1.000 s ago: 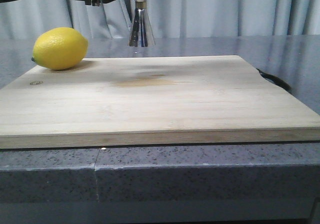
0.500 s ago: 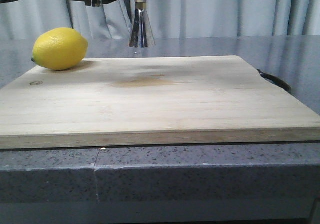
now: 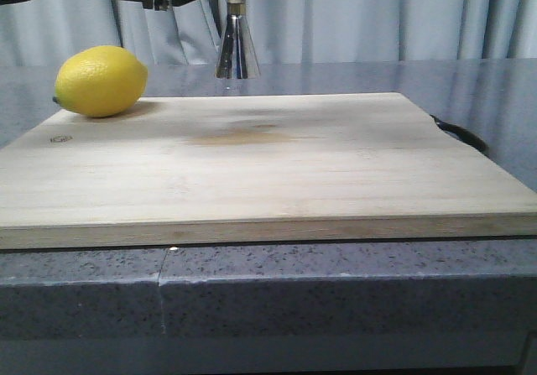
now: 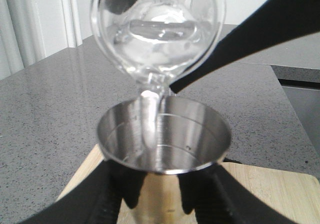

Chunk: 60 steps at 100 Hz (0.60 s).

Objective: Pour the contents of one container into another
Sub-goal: 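Tilt the beaker with the right gripper, pouring liquid into the jigger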

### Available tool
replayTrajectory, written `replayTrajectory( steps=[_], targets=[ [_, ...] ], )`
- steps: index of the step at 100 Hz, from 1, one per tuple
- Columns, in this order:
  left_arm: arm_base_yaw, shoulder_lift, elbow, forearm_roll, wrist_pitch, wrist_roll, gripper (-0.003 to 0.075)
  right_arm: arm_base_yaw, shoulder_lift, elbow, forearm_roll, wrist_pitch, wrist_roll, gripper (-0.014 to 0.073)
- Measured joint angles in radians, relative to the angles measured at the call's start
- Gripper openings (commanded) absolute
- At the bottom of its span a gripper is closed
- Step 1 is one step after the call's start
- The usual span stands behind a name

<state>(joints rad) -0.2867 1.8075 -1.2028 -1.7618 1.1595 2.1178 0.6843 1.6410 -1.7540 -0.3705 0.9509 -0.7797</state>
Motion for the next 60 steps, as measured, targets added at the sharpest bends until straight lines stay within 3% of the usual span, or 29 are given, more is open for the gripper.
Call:
replayTrajectory(
  steps=[60],
  targets=[
    [0.0, 0.0, 0.0, 0.0, 0.0, 0.0, 0.0242, 0.0, 0.0, 0.0, -0.028, -0.023, -0.12, 0.0293]
  ],
)
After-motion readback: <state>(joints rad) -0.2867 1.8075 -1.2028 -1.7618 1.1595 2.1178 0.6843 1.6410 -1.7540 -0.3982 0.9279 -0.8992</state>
